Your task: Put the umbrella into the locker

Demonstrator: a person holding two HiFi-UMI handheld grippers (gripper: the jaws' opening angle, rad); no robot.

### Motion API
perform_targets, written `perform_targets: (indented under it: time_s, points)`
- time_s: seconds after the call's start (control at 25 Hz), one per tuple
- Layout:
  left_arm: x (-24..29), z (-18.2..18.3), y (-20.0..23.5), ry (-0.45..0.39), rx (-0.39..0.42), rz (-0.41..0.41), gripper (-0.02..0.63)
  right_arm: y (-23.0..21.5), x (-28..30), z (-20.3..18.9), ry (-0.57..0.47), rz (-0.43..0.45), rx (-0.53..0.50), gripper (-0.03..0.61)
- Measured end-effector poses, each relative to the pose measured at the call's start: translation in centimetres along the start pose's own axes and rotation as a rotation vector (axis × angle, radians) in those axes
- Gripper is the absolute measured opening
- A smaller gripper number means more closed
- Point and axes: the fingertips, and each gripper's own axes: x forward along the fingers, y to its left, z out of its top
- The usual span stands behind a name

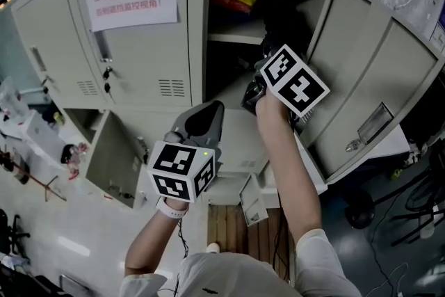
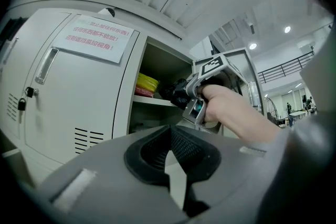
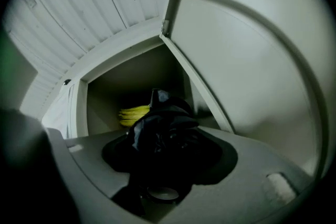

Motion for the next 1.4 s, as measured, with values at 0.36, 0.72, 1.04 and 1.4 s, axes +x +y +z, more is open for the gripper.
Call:
perform_targets:
  time_s: [0.36, 0.72, 1.04, 1.4]
  points:
    - [-0.4, -0.3, 0.0, -0.003, -0.021, -0.015, 0.017, 1.0, 1.6, 1.8, -0.029, -0.015, -0.150, 0.272]
    - [0.2, -0.1, -0.3, -0.006, -0.010, -0.013, 0.017, 1.7, 0.6, 1.0, -0.060, 0.081, -0.203, 0.334]
    - [0.2, 0.4, -1.1, -0.008, 0.006, -0.017, 0.017, 1.5, -1.8, 0.3, -0.065, 0.097, -0.294, 0.336]
    - [0.0, -0.2, -1.5, 0.004, -0.004, -0.012, 0.017, 1.4, -4.1, 0.6, -0.089, 0.128, -0.410, 0.285]
